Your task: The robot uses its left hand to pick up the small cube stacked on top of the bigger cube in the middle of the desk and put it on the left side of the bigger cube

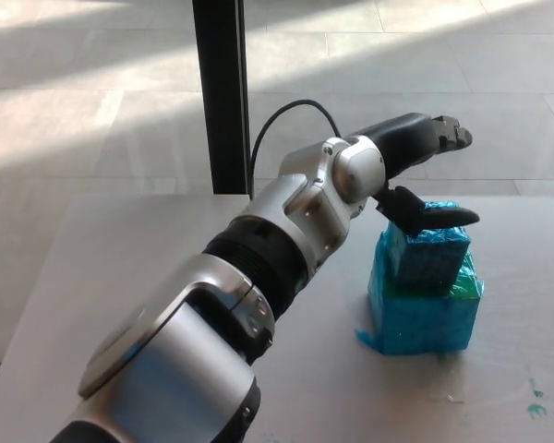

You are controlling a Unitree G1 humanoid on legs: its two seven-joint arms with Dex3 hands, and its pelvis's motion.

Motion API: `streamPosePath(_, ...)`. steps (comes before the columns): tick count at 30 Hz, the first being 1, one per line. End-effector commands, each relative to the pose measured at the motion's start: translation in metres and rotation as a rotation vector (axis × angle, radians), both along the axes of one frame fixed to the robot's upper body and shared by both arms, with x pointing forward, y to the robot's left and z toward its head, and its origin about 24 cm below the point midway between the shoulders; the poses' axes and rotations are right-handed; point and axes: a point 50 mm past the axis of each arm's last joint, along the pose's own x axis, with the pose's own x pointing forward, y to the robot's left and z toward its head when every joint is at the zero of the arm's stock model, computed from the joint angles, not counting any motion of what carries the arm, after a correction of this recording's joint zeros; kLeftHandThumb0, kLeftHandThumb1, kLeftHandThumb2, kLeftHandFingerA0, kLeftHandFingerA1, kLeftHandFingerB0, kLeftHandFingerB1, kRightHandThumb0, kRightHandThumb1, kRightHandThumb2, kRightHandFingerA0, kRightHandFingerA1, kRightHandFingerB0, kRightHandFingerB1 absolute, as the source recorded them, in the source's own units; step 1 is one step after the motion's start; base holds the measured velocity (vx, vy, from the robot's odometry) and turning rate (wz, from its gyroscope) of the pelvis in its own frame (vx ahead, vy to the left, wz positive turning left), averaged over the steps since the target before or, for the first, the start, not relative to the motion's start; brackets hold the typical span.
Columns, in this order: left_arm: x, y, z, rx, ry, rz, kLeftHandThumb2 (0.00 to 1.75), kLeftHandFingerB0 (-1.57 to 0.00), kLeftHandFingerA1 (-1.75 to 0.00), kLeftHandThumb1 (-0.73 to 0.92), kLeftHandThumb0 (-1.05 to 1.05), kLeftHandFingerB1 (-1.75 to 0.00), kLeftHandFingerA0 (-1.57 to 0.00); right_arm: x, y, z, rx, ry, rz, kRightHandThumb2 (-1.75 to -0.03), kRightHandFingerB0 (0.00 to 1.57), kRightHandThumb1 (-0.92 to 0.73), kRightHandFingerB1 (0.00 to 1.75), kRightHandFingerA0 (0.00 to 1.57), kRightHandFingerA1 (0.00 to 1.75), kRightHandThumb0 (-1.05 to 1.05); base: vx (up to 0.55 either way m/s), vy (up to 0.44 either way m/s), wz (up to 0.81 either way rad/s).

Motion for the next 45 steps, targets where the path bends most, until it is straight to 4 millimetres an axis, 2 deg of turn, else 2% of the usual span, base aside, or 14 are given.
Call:
streamPosePath(1,-0.003,-0.004,-0.006,0.014,0.052,-0.020,0.62,0.00,0.00,0.66,-1.05,0.00,0.00,0.001,-0.001,0.002,-0.029,-0.009,-0.001,-0.91,0.38,-0.55,0.53,0.50,0.67,-0.52,0.00,0.000,0.00)
streamPosePath(5,-0.005,-0.006,-0.011,-0.001,0.095,-0.035,0.98,0.00,0.00,0.51,-1.05,0.00,0.00,0.000,-0.001,0.002,-0.013,-0.020,-0.002,-0.92,0.36,-0.54,0.54,0.51,0.69,-0.50,0.00,0.000,0.00)
streamPosePath(7,-0.006,-0.006,-0.014,-0.013,0.126,-0.035,0.63,0.00,0.00,0.65,-1.05,0.00,0.00,0.002,-0.003,0.003,-0.015,0.000,-0.010,-0.92,0.35,-0.54,0.53,0.51,0.69,-0.53,0.00,0.000,0.00)
streamPosePath(9,-0.006,-0.005,-0.018,-0.006,0.143,-0.030,0.98,0.00,0.00,0.51,-1.05,0.00,0.00,0.003,-0.003,0.003,-0.005,-0.012,-0.013,-0.91,0.36,-0.54,0.53,0.49,0.67,-0.54,0.00,0.000,0.00)
streamPosePath(10,-0.006,-0.004,-0.021,-0.005,0.158,-0.024,0.62,0.00,0.00,0.66,-1.05,0.00,0.00,0.004,-0.003,0.004,-0.008,-0.012,-0.010,-0.92,0.35,-0.55,0.53,0.50,0.70,-0.52,0.00,0.000,0.00)
streamPosePath(18,-0.007,0.001,-0.038,0.050,0.228,-0.003,0.63,0.00,0.00,0.64,-1.05,0.00,0.00,0.008,-0.004,0.005,-0.006,-0.004,-0.020,-0.91,0.34,-0.56,0.51,0.47,0.69,-0.54,0.00,0.000,0.00)
streamPosePath(19,-0.007,0.002,-0.039,0.071,0.231,-0.004,0.62,0.00,0.00,0.64,-1.05,0.00,0.00,0.008,-0.005,0.006,-0.005,-0.006,-0.013,-0.61,0.39,-0.70,0.38,0.47,0.65,-0.50,0.00,0.000,0.00)
streamPosePath(25,-0.008,0.006,-0.046,0.097,0.295,0.002,0.61,0.00,0.00,0.60,-1.05,0.00,0.00,0.010,-0.004,0.007,-0.023,-0.012,-0.018,-0.90,0.35,-0.54,0.52,0.49,0.68,-0.53,0.00,0.000,0.00)
streamPosePath(28,-0.008,0.007,-0.049,0.099,0.317,0.010,0.96,0.00,-0.06,0.46,-0.85,0.00,0.00,0.009,-0.005,0.007,-0.018,-0.012,-0.009,-0.60,0.42,-0.68,0.37,0.50,0.61,-0.50,0.00,0.000,0.00)
streamPosePath(29,-0.009,0.006,-0.051,0.101,0.317,0.023,0.69,0.00,-0.20,0.44,-0.95,-0.18,0.00,0.010,-0.005,0.007,-0.009,-0.009,-0.022,-0.90,0.33,-0.53,0.52,0.45,0.68,-0.53,0.00,0.000,0.00)
streamPosePath(33,-0.011,0.004,-0.056,0.220,0.223,0.011,0.54,-0.03,-0.44,0.44,-0.74,-0.30,-0.11,0.011,-0.006,0.008,-0.015,-0.007,-0.011,-0.60,0.40,-0.68,0.40,0.47,0.69,-0.46,0.00,0.000,0.00)
streamPosePath(34,-0.012,0.004,-0.059,0.231,0.209,0.010,0.80,0.00,-0.51,0.11,-0.37,-0.52,0.00,0.012,-0.006,0.009,-0.014,-0.006,-0.011,-0.61,0.40,-0.69,0.40,0.48,0.72,-0.46,0.00,0.000,0.00)
streamPosePath(35,-0.012,0.004,-0.061,0.245,0.186,0.010,0.54,-0.10,-0.46,0.42,-0.66,-0.31,-0.17,0.012,-0.007,0.009,-0.015,-0.001,-0.003,-0.61,0.39,-0.70,0.39,0.49,0.73,-0.46,0.00,0.000,0.00)
streamPosePath(45,-0.018,0.000,-0.078,0.376,-0.026,0.000,0.54,-0.43,-0.83,0.48,-0.38,-0.43,-0.65,0.013,-0.009,0.011,-0.057,0.007,-0.002,-0.61,0.42,-0.70,0.39,0.49,0.68,-0.43,0.00,0.000,0.00)
